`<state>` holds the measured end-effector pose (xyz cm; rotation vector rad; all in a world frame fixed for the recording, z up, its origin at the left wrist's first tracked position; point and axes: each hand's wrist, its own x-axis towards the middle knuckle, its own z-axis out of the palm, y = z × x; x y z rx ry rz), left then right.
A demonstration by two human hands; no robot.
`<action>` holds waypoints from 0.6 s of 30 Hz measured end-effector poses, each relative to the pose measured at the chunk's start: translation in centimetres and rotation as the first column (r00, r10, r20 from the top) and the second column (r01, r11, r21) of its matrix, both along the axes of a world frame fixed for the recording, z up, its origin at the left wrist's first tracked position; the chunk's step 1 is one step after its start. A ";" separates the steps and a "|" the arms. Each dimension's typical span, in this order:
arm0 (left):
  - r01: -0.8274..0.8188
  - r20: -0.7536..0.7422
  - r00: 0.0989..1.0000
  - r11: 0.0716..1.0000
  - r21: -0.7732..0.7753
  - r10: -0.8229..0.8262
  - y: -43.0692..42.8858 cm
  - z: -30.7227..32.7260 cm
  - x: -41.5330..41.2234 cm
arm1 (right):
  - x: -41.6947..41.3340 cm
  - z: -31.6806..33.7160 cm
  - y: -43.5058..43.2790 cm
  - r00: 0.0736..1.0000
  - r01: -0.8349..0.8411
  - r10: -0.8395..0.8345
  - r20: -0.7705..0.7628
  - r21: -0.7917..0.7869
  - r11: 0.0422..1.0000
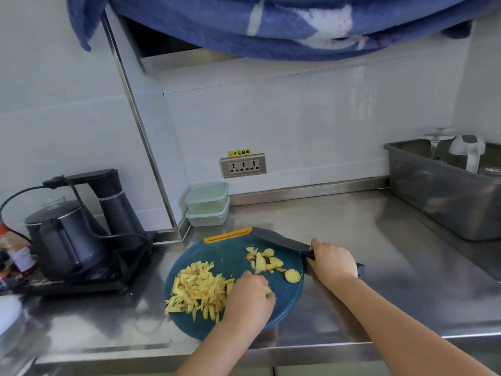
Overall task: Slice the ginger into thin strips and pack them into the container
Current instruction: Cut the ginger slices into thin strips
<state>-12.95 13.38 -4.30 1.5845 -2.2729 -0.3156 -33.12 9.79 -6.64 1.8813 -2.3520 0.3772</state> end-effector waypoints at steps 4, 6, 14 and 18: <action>0.016 -0.023 1.000 1.000 -0.005 -0.016 -0.3 -0.4 0.5 | -1.0 1.3 -0.2 0.986 -0.037 0.024 0.163 0.080 0.996; 0.018 -0.038 0.999 1.000 -0.014 -0.018 -0.3 -0.6 0.7 | -1.4 2.0 0.3 0.969 -0.051 0.029 0.246 0.083 0.995; 0.106 -0.106 0.987 0.989 -0.106 -0.118 0.1 -1.4 2.3 | 0.6 5.9 4.6 0.883 -0.116 0.033 0.468 0.150 0.982; 0.129 -0.135 0.979 0.974 -0.184 -0.155 0.1 -2.1 2.6 | 2.4 7.2 6.9 0.877 -0.197 0.037 0.478 0.288 0.937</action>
